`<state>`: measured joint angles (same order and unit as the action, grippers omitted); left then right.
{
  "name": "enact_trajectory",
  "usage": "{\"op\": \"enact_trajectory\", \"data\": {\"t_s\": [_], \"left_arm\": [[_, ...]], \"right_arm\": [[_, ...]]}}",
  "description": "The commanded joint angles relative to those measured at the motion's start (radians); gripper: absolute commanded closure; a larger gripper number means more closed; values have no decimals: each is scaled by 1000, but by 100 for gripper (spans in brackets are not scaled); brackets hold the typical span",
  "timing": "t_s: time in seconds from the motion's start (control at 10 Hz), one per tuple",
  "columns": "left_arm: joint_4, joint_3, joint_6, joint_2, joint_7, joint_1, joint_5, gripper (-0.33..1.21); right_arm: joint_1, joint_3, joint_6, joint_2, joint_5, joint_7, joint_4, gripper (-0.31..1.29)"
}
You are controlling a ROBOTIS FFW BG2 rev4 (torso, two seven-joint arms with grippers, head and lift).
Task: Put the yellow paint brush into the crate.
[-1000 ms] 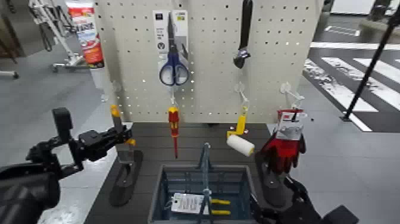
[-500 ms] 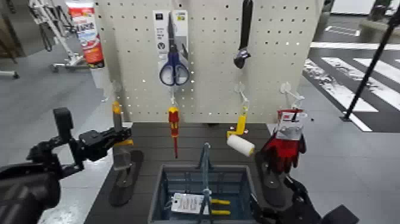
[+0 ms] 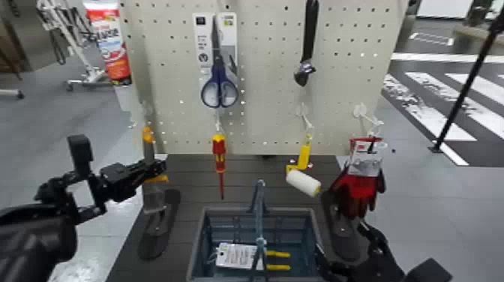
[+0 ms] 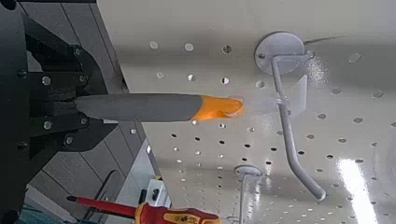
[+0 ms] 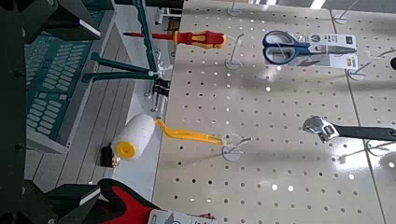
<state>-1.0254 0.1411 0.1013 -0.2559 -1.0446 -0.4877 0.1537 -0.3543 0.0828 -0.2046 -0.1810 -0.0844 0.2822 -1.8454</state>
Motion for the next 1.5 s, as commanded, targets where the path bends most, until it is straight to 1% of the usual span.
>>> {"op": "enact_trajectory", "data": {"t_s": [0.1,0.3,0.5,0.8,1.0,1.1,1.3,1.4,1.5], "left_arm": [[-12,2,0,4,-2,1,1,117],[-31,6,6,10,-6,11,1,117],[-96,23,37,27,-15,57,1,117],[-306,72,107,69,-26,175,1,117],[-444,98,155,86,-26,233,1,117],[-516,100,182,89,-29,255,9,117],[-654,103,259,104,-55,284,14,117],[-714,103,287,107,-58,294,24,117],[-754,92,310,104,-58,296,50,117]], "right_arm": [[-2,0,-3,-2,-2,0,-2,14],[-5,-3,-3,-3,-2,-1,-3,15],[-14,-12,-4,-3,-2,-1,-12,15],[-38,-34,-4,2,5,-6,-31,15],[-48,-41,-1,5,9,-6,-37,15],[-49,-44,-1,5,11,-6,-40,15],[-51,-48,2,9,14,-5,-41,15],[-52,-48,2,9,15,-5,-43,15],[-54,-49,4,11,17,-5,-44,15]]}}
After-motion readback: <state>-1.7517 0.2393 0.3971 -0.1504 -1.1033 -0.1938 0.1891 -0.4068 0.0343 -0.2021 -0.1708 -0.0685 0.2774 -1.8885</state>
